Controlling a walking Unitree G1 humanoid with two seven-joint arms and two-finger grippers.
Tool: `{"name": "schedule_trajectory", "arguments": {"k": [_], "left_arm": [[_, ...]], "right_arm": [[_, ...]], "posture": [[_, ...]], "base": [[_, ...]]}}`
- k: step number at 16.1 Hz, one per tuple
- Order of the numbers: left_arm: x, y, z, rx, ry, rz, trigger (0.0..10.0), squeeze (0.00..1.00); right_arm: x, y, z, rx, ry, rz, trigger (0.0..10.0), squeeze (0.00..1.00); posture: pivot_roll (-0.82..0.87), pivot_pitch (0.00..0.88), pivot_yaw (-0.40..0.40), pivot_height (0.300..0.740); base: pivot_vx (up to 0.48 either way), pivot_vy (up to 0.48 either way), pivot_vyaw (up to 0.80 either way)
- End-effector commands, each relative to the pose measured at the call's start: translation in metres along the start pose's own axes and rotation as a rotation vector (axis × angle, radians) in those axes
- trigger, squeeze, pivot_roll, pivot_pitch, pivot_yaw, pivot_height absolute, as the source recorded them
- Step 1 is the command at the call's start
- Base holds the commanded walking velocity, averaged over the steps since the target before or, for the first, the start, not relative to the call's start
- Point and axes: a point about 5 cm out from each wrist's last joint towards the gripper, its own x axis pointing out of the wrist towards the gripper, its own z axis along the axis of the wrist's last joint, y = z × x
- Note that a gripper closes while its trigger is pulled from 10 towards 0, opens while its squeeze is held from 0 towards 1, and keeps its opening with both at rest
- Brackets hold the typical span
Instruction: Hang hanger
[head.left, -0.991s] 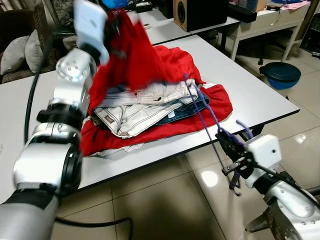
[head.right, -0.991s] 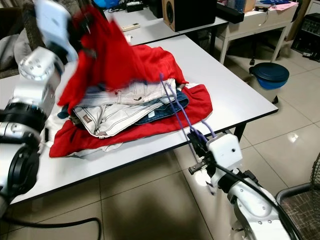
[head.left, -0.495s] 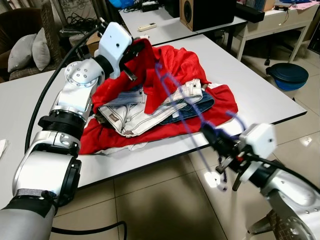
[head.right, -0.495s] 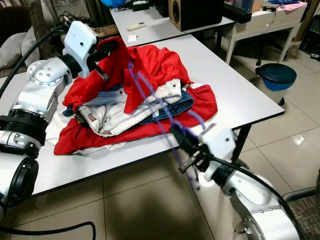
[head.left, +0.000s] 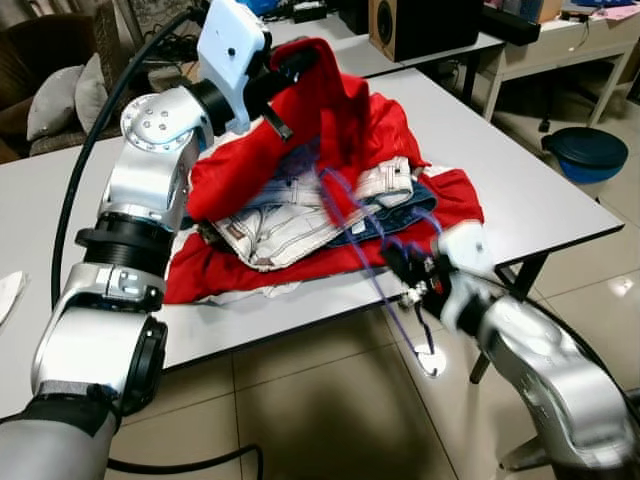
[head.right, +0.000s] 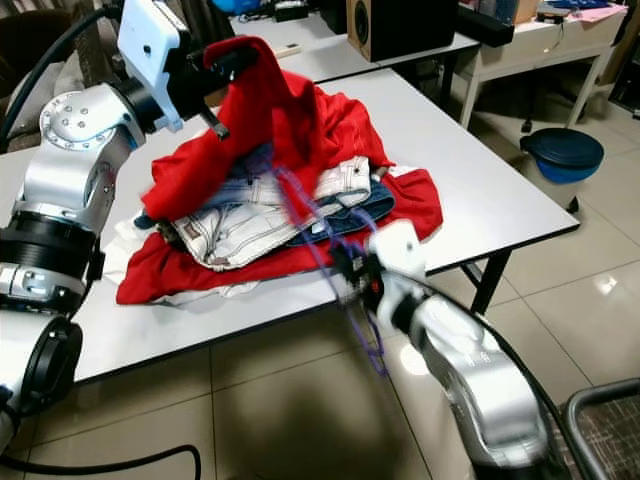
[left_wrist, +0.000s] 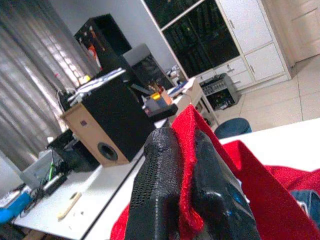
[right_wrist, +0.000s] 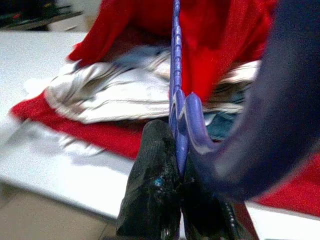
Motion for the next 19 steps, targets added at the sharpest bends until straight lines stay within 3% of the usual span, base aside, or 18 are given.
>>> {"name": "schedule_trajectory", "arguments": {"k": [1, 3, 6, 9, 11, 19], "left_arm": [[-0.005, 0.006, 0.003, 0.021, 0.012, 0.015, 0.0, 0.0], [-0.011, 0.011, -0.003, 0.034, 0.056, 0.065, 0.0, 0.0], [-0.02, 0.02, -0.017, 0.074, 0.143, 0.142, 0.0, 0.0], [-0.019, 0.015, -0.02, 0.054, 0.145, 0.133, 0.0, 0.0], [-0.016, 0.011, -0.023, 0.064, 0.157, 0.121, 0.0, 0.0], [-0.008, -0.013, -0.017, 0.003, 0.084, 0.0, 0.0, 0.0]], "right_arm": [[-0.001, -0.006, 0.002, 0.024, 0.003, -0.052, 10.0, 0.0], [-0.009, -0.011, 0.005, 0.048, -0.005, -0.078, 10.0, 0.0], [-0.039, -0.002, 0.009, 0.093, -0.015, -0.016, 10.0, 0.0], [-0.058, -0.01, -0.005, 0.129, 0.067, -0.095, 10.0, 0.0], [-0.065, -0.007, 0.007, 0.157, 0.021, -0.044, 10.0, 0.0], [-0.048, -0.014, 0.003, 0.18, 0.051, -0.01, 10.0, 0.0]], "posture": [[-0.15, 0.0, 0.143, 0.74], [-0.14, 0.0, 0.136, 0.74], [-0.15, 0.0, 0.139, 0.74], [-0.16, 0.0, 0.151, 0.74], [-0.17, 0.0, 0.157, 0.74], [-0.17, 0.0, 0.143, 0.74]], "base": [[0.0, 0.0, 0.0], [0.0, 0.0, 0.0], [0.0, 0.0, 0.0], [0.0, 0.0, 0.0], [0.0, 0.0, 0.0], [0.0, 0.0, 0.0]]}}
